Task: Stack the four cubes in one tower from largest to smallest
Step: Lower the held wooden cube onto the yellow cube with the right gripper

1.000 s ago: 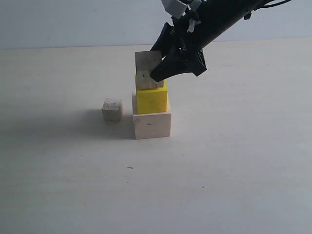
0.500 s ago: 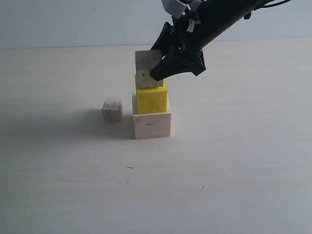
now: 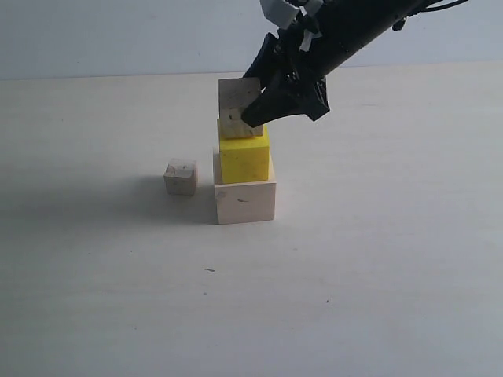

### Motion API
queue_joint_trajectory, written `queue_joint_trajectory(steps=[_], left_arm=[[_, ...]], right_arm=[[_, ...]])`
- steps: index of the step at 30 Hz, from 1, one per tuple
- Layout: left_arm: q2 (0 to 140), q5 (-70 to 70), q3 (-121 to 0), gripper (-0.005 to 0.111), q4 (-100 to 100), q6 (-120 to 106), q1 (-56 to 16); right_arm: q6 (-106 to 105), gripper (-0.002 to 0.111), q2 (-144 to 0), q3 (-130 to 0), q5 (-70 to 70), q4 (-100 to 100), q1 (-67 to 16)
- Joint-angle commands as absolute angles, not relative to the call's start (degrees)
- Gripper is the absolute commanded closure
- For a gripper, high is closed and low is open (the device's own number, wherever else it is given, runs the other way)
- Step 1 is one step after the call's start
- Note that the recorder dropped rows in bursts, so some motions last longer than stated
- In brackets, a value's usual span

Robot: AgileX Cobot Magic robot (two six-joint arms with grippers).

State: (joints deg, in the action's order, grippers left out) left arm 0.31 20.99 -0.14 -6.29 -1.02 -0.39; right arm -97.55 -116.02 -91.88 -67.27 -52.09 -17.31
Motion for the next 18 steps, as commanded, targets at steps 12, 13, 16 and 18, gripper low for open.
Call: queue_joint_trajectory(steps=[12, 13, 16, 18], left_arm=[[0.0, 20.5, 0.0, 0.107, -6.2, -1.3, -0.7], [0.0, 20.5, 0.0, 0.107, -6.2, -1.3, -0.7], [0.0, 20.5, 0.0, 0.107, -6.2, -1.3, -0.7], [0.0, 20.5, 0.0, 0.107, -6.2, -1.3, -0.7]], right_arm=[[-95.8, 0.059, -115.9, -92.4, -70.0, -52.7, -17.2], [-95.8, 0.059, -115.9, -92.4, -70.0, -52.7, -17.2], [-95.8, 0.056, -115.9, -92.4, -69.7, -52.8, -17.2], [-95.5, 0.050, -115.9, -92.4, -69.3, -52.8, -17.2]])
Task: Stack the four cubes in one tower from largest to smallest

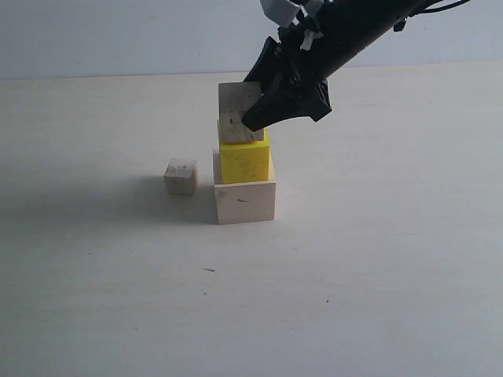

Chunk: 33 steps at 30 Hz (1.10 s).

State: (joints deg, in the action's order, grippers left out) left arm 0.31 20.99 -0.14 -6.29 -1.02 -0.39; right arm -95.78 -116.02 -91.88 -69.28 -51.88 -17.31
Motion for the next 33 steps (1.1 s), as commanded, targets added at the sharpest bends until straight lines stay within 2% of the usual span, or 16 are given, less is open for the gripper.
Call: queue_joint_trajectory(steps=[1, 4, 16, 27, 33], left_arm=[[0.0, 20.5, 0.0, 0.107, -6.2, -1.3, -0.7], [0.0, 20.5, 0.0, 0.107, -6.2, -1.3, -0.7], [0.0, 20.5, 0.0, 0.107, -6.2, -1.3, -0.7], [0.0, 20.5, 0.0, 0.107, -6.2, -1.3, -0.7], [0.0, 20.5, 0.0, 0.107, -6.2, -1.3, -0.7]], right_arm=[[-95.0, 0.048, -115.9, -92.4, -69.0, -52.8, -17.2], [-94.4, 0.042, -115.9, -92.4, -68.4, -52.8, -17.2], [-94.8, 0.043, -115.9, -92.4, -68.4, -55.5, -17.3], [-94.8, 0.046, -115.9, -92.4, -69.2, -55.7, -17.3], [-94.8, 0.053, -115.9, -92.4, -70.0, -55.7, -17.3]])
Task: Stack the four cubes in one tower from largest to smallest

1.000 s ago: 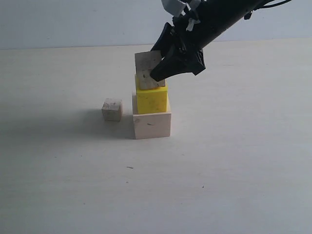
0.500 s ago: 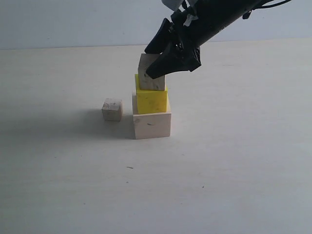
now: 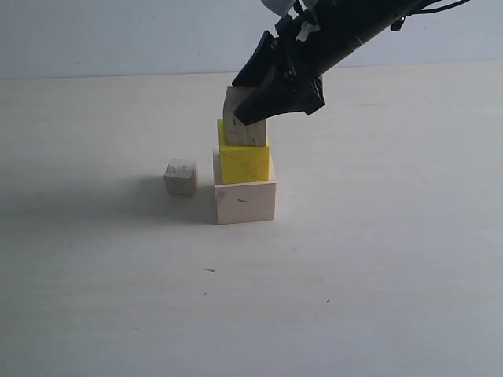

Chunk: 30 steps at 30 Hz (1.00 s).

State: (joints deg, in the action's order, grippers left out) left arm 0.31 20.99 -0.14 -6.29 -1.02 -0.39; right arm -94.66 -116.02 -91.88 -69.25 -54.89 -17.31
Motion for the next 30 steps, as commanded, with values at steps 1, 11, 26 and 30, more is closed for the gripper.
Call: queue_joint_trajectory(steps=[1, 11, 26, 30], left_arm=[[0.0, 20.5, 0.0, 0.107, -6.2, -1.3, -0.7], [0.0, 20.5, 0.0, 0.107, -6.2, -1.3, -0.7], [0.0, 20.5, 0.0, 0.107, -6.2, -1.3, -0.7], [0.0, 20.5, 0.0, 0.107, -6.2, -1.3, -0.7]], right_arm=[[-94.8, 0.054, -115.9, -92.4, -70.0, -55.7, -17.3], [-95.2, 0.056, -115.9, -92.4, -70.0, -57.4, -17.3], [-99.4, 0.056, -115.9, -92.4, -70.0, -59.1, -17.3], [-100.4, 0.056, -115.9, -92.4, -70.0, -59.3, -17.3]])
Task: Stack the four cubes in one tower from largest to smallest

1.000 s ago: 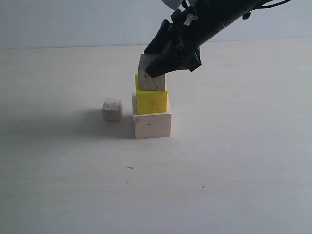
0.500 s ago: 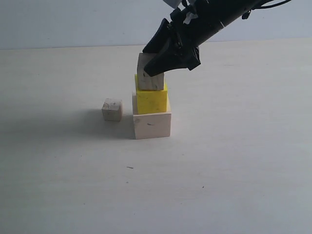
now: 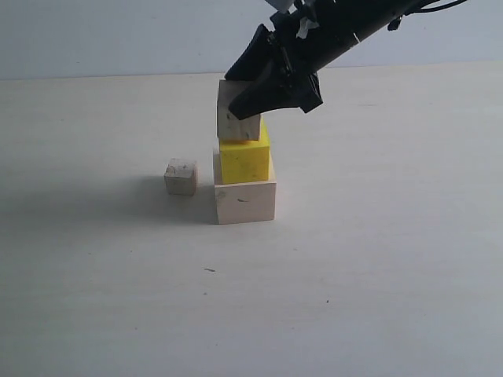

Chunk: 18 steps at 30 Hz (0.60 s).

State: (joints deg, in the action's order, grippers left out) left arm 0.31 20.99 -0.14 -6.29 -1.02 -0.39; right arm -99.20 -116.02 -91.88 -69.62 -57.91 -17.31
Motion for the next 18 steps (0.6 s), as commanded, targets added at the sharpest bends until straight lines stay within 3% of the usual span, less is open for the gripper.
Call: queue_joint_trajectory(steps=[1, 18], left_arm=[[0.0, 20.5, 0.0, 0.107, -6.2, -1.3, -0.7], [0.0, 20.5, 0.0, 0.107, -6.2, -1.3, -0.7]], right_arm=[[-100.4, 0.056, -115.9, -92.4, -70.0, -59.3, -17.3], [-100.5, 0.056, -115.9, -92.4, -70.0, -56.9, -17.3]])
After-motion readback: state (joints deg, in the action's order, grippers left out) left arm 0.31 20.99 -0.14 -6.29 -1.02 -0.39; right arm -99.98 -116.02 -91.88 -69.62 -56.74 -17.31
